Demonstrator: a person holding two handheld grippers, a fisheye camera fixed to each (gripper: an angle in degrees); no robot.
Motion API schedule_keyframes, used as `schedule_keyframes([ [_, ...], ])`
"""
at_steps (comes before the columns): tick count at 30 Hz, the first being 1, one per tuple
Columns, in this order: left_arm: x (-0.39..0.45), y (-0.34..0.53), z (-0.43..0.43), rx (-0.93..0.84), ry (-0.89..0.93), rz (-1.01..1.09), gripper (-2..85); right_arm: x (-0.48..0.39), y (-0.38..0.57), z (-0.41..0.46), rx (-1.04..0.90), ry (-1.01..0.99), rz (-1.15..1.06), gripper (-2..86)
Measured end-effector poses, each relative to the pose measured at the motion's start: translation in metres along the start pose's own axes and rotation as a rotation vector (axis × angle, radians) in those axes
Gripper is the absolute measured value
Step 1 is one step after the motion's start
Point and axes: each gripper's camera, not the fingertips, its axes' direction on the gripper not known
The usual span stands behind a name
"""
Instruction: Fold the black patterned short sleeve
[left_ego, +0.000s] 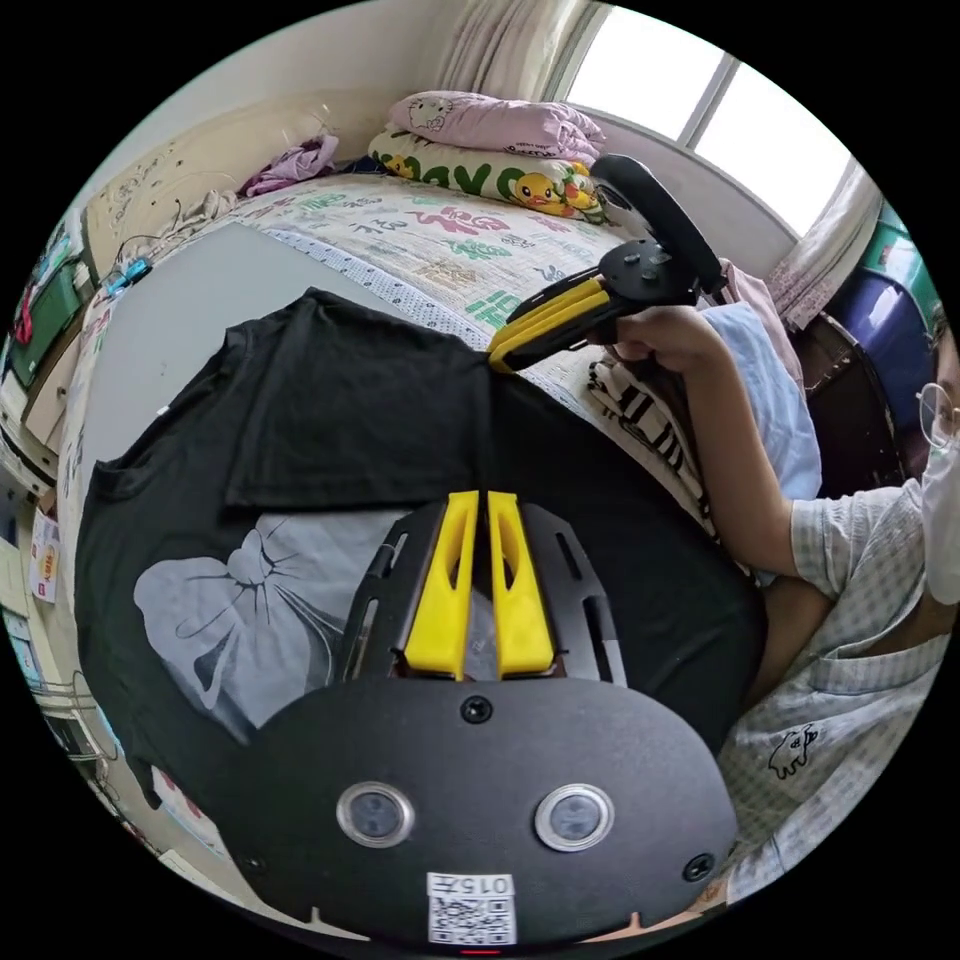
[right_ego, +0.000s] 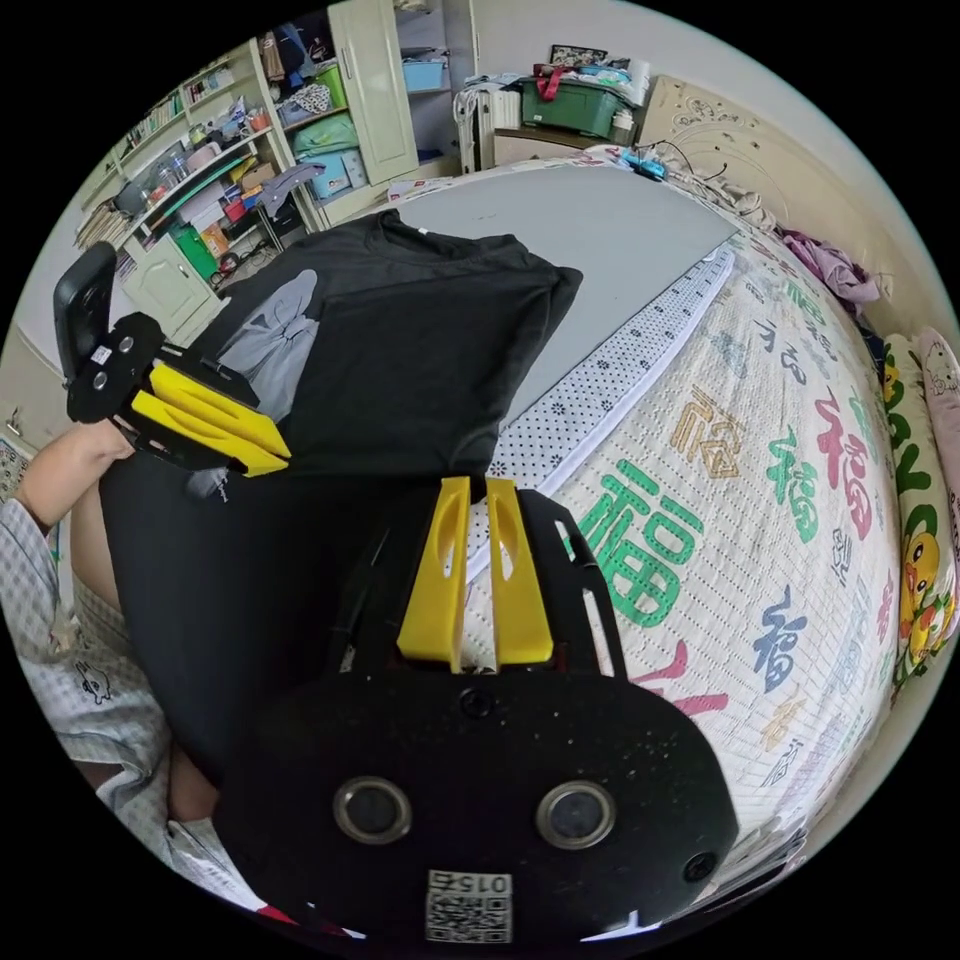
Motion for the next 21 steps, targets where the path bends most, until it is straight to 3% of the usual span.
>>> schedule_keyframes([
  [2,-0.019,0.03,-0.034,0.065,0.071,-0.066,1.5,0.019,0.015,0.007,0.008,-0.001,0.042,6.9],
  [5,-0.046,0.103,-0.107,0.227,0.098,-0.179,2.9,0.031,0.052,-0.015,0.221,0.045,0.108,7.2],
  [9,-0.094,0.229,-0.194,0.355,-0.081,-0.449,4.7,-0.005,0.097,-0.026,0.438,0.091,0.06,5.5],
  [12,-0.151,0.344,-0.244,0.494,-0.188,-0.78,7.2,-0.049,0.107,-0.002,0.483,0.027,-0.058,5.4],
  [14,-0.192,0.42,-0.26,0.678,-0.121,-1.005,9.1,-0.071,0.095,0.025,0.44,0.008,-0.089,5.8],
  [17,-0.235,0.47,-0.262,0.739,-0.088,-1.186,10.5,-0.117,0.06,0.082,0.284,-0.077,-0.165,7.1],
  [21,-0.272,0.495,-0.256,0.838,0.118,-1.245,11.2,-0.192,0.014,0.167,0.17,-0.136,-0.277,7.6],
])
